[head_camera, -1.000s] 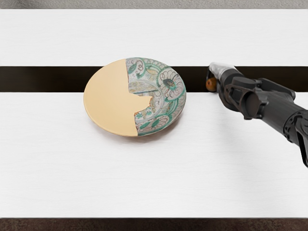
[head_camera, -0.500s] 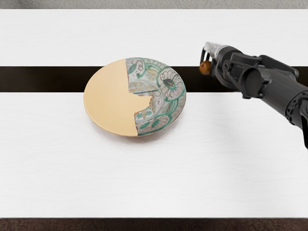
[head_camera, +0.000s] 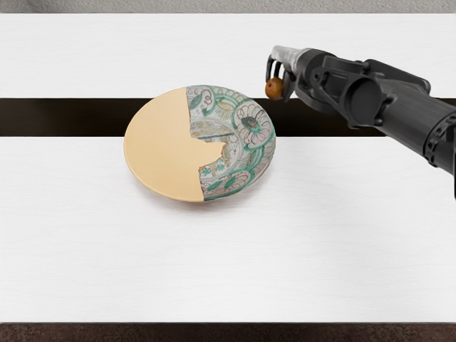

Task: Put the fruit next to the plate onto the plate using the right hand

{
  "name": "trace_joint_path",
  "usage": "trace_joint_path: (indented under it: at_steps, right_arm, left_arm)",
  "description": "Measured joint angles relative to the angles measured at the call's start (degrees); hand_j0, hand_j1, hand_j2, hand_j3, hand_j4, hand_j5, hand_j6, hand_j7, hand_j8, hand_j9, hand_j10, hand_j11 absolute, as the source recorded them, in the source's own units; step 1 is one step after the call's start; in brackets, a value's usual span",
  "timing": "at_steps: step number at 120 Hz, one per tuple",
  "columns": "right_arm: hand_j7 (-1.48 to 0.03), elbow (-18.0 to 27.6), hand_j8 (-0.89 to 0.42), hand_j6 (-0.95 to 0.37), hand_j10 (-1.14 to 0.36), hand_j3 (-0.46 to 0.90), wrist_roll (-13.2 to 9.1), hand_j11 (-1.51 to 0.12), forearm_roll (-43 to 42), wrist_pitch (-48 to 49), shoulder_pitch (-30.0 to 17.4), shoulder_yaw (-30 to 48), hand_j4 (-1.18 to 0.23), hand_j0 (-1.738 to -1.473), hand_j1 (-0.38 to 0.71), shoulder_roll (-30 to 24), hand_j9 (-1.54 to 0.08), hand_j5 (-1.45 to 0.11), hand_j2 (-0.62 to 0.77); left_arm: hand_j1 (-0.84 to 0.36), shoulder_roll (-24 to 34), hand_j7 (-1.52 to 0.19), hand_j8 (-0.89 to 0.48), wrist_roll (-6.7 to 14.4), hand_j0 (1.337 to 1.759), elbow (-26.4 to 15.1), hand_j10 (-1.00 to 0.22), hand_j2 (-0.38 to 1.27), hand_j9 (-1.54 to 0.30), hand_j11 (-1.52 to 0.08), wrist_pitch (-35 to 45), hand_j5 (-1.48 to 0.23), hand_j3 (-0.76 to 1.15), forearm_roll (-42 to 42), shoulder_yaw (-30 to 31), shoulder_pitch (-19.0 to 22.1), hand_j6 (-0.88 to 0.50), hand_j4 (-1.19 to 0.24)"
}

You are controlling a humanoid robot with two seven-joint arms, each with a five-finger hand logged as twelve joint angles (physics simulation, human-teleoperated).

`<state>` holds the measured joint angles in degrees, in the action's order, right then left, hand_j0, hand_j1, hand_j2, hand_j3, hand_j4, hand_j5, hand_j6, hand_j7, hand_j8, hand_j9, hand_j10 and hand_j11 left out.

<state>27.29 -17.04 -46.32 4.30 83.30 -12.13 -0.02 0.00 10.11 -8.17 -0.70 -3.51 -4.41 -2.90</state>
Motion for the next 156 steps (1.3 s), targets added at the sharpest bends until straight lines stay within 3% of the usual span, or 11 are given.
trace_joint_path:
  at_steps: [41, 90, 137, 156]
  right_arm:
    - [-1.13, 4.82, -0.48, -0.5, -0.84, 0.0, -0.12, -1.21, 1.97, -0.13, 1.38, 1.61, -0.63, -1.649, 0.18, 0.0, -1.2, -1.22, 0.06]
    - [-1.13, 10.37, -0.46, -0.5, -0.83, 0.0, -0.12, -1.24, 3.72, -0.38, 1.82, 2.45, -0.64, -1.649, 0.16, 0.0, -1.23, -1.24, 0.02]
    - [-1.13, 12.5, -0.46, -0.5, -0.83, 0.0, 0.09, -1.24, 3.89, -0.03, 0.25, 3.48, -0.63, -1.649, 0.16, 0.0, -1.23, -1.24, 0.02]
    - [-0.56, 12.59, -0.24, -0.26, -0.41, 0.0, 0.48, -0.61, 6.02, -0.41, -0.55, 5.16, -0.32, -1.654, -0.09, 0.01, -0.61, -0.62, 0.01]
  left_arm:
    - [0.33, 0.0, -0.02, -0.02, 0.0, 1.658, 0.0, -0.02, 0.0, -0.02, -0.02, 0.0, -0.02, 0.0, 0.0, -0.01, 0.0, -0.02, -0.02]
    - [0.33, 0.0, -0.02, -0.02, 0.0, 1.658, 0.0, -0.02, 0.0, -0.02, -0.02, 0.0, -0.02, 0.0, 0.0, -0.01, 0.0, -0.02, -0.02]
    - [0.33, 0.0, -0.02, -0.02, 0.0, 1.658, 0.0, -0.02, 0.0, -0.02, -0.02, 0.0, -0.02, 0.0, 0.0, -0.01, 0.0, -0.02, -0.02]
    - [0.33, 0.0, -0.02, -0.02, 0.0, 1.658, 0.0, -0.02, 0.0, -0.02, -0.02, 0.0, -0.02, 0.0, 0.0, 0.0, 0.0, -0.02, -0.02]
